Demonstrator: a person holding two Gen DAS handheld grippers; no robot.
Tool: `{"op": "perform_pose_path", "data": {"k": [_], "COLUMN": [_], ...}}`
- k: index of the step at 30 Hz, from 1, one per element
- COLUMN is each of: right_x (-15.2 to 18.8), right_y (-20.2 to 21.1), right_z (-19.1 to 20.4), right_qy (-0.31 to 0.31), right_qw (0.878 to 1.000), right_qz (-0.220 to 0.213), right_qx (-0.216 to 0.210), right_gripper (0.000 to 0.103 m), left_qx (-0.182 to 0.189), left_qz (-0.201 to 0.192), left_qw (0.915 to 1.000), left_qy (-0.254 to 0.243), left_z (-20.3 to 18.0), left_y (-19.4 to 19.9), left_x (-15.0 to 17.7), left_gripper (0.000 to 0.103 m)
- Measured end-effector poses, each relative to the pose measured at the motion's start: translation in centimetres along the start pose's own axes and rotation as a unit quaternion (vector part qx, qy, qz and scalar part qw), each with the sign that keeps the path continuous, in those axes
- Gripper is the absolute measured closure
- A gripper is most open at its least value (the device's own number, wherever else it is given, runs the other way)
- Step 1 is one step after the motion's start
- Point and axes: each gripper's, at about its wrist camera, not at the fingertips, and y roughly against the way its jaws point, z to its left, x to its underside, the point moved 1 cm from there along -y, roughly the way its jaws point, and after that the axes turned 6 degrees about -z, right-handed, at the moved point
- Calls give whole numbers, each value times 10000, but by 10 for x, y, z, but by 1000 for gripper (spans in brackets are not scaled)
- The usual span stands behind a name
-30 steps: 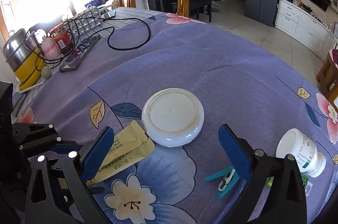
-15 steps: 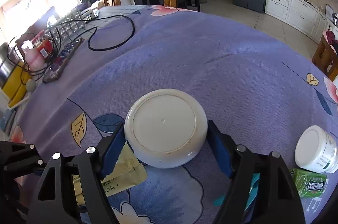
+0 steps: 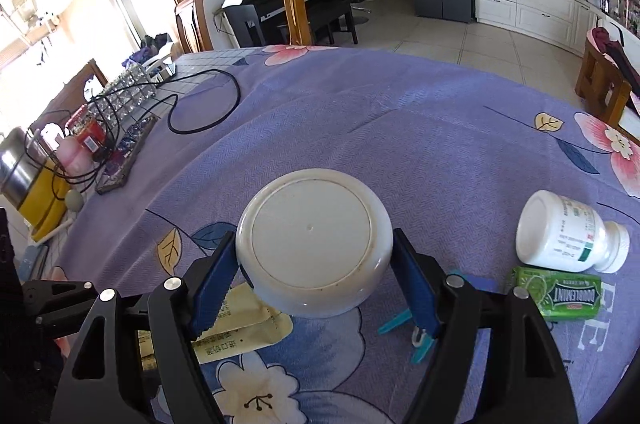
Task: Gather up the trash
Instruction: 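Grasp the yellow snack bar wrapper with the left gripper while the right grasps the white round container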
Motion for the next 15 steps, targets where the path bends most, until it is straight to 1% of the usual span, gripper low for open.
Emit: {"op": "perform_pose_path", "data": {"k": [5, 8, 10, 12, 15], "right_x": [-1, 6, 13, 24, 45], "right_y": [55, 97, 127, 158, 208], "right_z": [2, 6, 9, 9, 8], "right_qy": [-164, -158, -154, -167, -280], "right_qw": [9993, 9985, 9978, 9969, 9949], "right_qz": [-327, -524, -640, -752, -929], "right_qx": [-15, 37, 111, 185, 289], "right_gripper": [29, 29, 29, 29, 29], "left_qx": [-28, -6, -2, 117, 76], "left_qz": [-24, 87, 4, -96, -300], "left_qw": [9999, 9999, 9998, 9997, 9986], "left_qy": [-104, -118, -198, -180, -425], "left_z": [-4, -8, -11, -15, -27], "left_y": [0, -6, -6, -4, 2], "left_x": [1, 6, 6, 6, 4], "left_gripper": [64, 64, 65, 66, 69]}}
